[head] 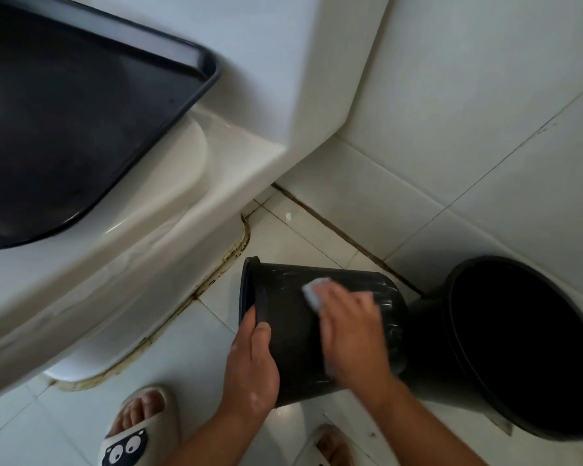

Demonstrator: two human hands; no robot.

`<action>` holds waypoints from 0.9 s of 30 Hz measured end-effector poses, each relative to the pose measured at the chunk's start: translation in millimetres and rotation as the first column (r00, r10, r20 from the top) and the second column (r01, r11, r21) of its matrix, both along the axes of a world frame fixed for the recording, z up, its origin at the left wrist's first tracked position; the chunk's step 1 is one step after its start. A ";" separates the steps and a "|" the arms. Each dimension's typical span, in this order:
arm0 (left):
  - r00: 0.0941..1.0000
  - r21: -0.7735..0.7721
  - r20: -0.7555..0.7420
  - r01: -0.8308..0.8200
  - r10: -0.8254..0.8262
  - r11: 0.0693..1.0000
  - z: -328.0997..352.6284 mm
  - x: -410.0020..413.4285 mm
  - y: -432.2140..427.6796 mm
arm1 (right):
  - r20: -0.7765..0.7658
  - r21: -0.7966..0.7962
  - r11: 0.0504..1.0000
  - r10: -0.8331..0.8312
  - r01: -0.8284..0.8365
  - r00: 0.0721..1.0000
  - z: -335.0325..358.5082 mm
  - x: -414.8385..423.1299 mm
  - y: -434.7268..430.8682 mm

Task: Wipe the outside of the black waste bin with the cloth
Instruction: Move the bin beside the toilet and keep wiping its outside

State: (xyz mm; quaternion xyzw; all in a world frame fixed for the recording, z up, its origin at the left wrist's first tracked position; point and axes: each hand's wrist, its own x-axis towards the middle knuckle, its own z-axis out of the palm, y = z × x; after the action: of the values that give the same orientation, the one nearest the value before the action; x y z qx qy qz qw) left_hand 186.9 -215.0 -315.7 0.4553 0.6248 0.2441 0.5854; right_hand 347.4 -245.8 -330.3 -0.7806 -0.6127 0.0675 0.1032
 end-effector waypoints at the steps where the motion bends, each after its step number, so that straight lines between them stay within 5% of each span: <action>1: 1.000 -0.012 0.013 0.012 -0.012 1.000 -1.7 0.3 -1.7 | -0.011 -0.001 0.991 -0.134 0.134 0.991 0.1 17.5 9.0; 4: 0.999 -0.021 0.040 0.009 -0.008 1.000 0.4 0.1 -1.0 | -0.079 0.019 0.988 -0.153 0.155 0.985 4.2 5.3 23.6; 9: 1.000 0.027 -0.003 0.022 -0.022 0.999 5.5 -1.9 1.9 | -0.017 0.054 0.948 0.316 -0.315 0.948 1.5 -34.9 -14.6; 10: 1.000 0.018 0.004 0.025 -0.025 1.000 4.6 -1.8 1.2 | 0.040 0.012 0.960 0.279 -0.280 0.959 -0.5 -16.1 -11.5; 13: 0.999 -0.006 0.030 0.035 -0.035 0.999 -2.5 -0.5 -0.1 | 0.006 0.034 0.968 -0.251 0.250 0.968 -5.9 30.1 6.2; 15: 0.999 -0.009 0.029 0.035 -0.035 0.999 -2.6 0.6 0.0 | -0.021 0.041 0.949 -0.312 0.313 0.950 -3.0 1.0 13.7; 18: 0.998 0.051 -0.058 0.022 -0.019 0.998 -1.3 1.2 -0.8 | -0.058 -0.017 0.993 0.118 -0.119 0.991 -4.4 -73.3 -6.0; 20: 0.995 0.067 -0.100 -0.004 0.011 0.998 -2.8 1.7 -2.9 | -0.024 0.034 0.973 0.231 -0.230 0.973 -6.8 -63.1 -13.6; 23: 0.997 0.026 -0.074 -0.026 0.028 0.999 -3.3 4.6 -6.0 | 0.053 0.057 0.990 -0.134 0.131 0.990 -10.8 4.7 -11.9; 27: 0.999 0.013 -0.028 -0.026 0.026 1.000 3.4 8.3 -11.3 | 0.019 0.076 0.860 -0.507 0.505 0.862 -13.0 51.3 -9.0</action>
State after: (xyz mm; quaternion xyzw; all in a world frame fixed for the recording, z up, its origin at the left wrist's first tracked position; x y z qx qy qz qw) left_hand 195.3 -226.3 -312.2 0.4543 0.6373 0.2493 0.5704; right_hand 398.7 -254.7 -343.3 -0.9112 -0.3903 0.0020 0.1321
